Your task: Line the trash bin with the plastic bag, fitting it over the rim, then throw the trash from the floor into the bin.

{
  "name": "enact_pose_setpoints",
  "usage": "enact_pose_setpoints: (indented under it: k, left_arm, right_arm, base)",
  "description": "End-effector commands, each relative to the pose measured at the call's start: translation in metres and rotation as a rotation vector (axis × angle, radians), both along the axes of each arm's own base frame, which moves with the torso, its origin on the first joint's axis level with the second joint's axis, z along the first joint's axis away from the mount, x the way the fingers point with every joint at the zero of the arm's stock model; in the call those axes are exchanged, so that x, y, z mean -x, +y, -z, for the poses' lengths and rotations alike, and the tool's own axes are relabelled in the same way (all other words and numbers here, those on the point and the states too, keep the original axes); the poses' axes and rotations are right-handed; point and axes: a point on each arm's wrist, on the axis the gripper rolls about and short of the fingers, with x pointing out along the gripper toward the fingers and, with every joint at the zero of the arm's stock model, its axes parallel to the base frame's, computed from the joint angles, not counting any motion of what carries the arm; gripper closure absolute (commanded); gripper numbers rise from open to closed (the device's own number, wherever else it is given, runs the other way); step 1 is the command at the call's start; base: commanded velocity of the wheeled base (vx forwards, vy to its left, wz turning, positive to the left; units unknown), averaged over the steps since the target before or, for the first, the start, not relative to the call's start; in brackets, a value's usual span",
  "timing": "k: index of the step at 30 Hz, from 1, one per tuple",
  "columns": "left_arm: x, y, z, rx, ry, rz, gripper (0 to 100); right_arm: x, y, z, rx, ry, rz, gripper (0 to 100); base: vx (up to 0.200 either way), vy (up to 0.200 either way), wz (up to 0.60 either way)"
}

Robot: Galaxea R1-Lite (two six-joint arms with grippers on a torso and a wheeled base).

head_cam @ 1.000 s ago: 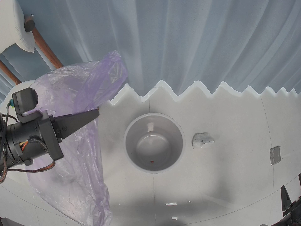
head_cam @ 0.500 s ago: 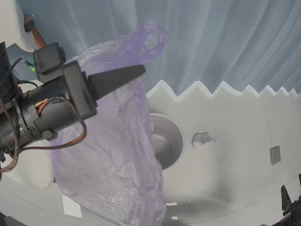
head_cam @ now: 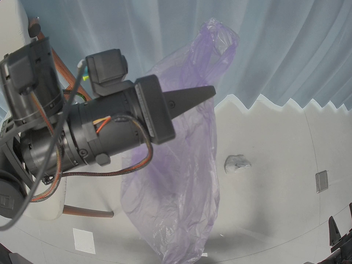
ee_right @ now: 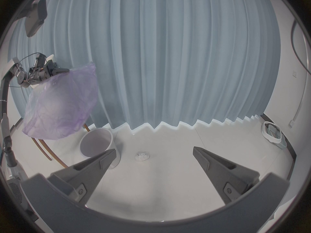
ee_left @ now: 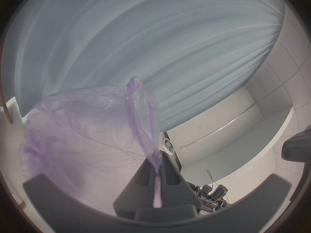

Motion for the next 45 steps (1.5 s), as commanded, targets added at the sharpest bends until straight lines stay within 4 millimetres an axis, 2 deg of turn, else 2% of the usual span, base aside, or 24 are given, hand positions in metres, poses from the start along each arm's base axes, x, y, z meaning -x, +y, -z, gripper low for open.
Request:
enact_pose_setpoints:
  k: [1,5,6,10,12,16,21,23,26,27,29,33,36,39,42,45]
  left_arm:
    - [-0.007,-0.003,0.008,-0.023,0.024,-0.013,100]
    - [-0.010,0.001,0.021,-0.057,0.056,-0.036,100]
    - [-0.013,0.005,0.030,-0.079,0.076,-0.053,100]
    - [-0.035,0.029,0.086,-0.225,0.173,-0.160,100]
    - [-0.043,0.037,0.105,-0.279,0.188,-0.196,100]
    - [-0.044,0.047,0.121,-0.317,0.157,-0.226,100]
    - [-0.041,0.049,0.115,-0.303,0.125,-0.237,100]
    - [-0.027,0.057,0.097,-0.270,0.085,-0.249,100]
    - [-0.018,0.063,0.092,-0.271,0.086,-0.250,100]
    - [-0.006,0.072,0.088,-0.283,0.100,-0.252,100]
    - [0.004,0.080,0.083,-0.293,0.113,-0.258,100]
    - [0.008,0.086,0.079,-0.308,0.134,-0.268,100]
    - [0.008,0.090,0.061,-0.270,0.109,-0.291,100]
    - [0.011,0.095,0.069,-0.316,0.184,-0.297,100]
    - [0.026,0.098,0.064,-0.327,0.193,-0.270,100]
    - [0.029,0.101,0.072,-0.367,0.239,-0.265,100]
  right_arm:
    - [0.000,0.000,0.005,0.000,0.001,-0.001,0]
    - [0.000,0.000,0.005,0.000,0.001,-0.001,0]
    - [0.000,0.000,0.005,0.000,0.001,-0.001,0]
    - [0.000,0.000,0.005,0.000,0.001,-0.001,0]
    - [0.000,0.000,0.005,0.000,0.001,-0.001,0]
    - [0.000,0.000,0.005,0.000,0.001,-0.001,0]
    - [0.000,0.000,0.005,0.000,0.001,-0.001,0]
    - [0.000,0.000,0.005,0.000,0.001,-0.001,0]
    - [0.000,0.000,0.005,0.000,0.001,-0.001,0]
    - [0.000,0.000,0.005,0.000,0.001,-0.001,0]
    - [0.000,0.000,0.005,0.000,0.001,-0.003,0]
    - [0.000,0.000,0.005,0.002,0.002,-0.004,0]
    - [0.000,0.000,0.005,-0.002,0.002,-0.006,0]
    - [0.000,0.000,0.005,0.002,0.002,-0.006,0]
    - [0.000,0.000,0.005,0.000,0.002,-0.006,0]
    - [0.000,0.000,0.005,0.000,0.002,-0.006,0]
  base:
    - [0.000,0.000,0.00]
    - [0.000,0.000,0.00]
    - [0.000,0.000,0.00]
    - [0.000,0.000,0.00]
    - [0.000,0.000,0.00]
    - [0.000,0.000,0.00]
    - [0.000,0.000,0.00]
    - [0.000,0.000,0.00]
    - [0.000,0.000,0.00]
    - [0.000,0.000,0.00]
    - [0.000,0.000,0.00]
    - [0.000,0.000,0.00]
    - [0.000,0.000,0.00]
    - [0.000,0.000,0.00]
    - [0.000,0.000,0.00]
    - [0.000,0.000,0.00]
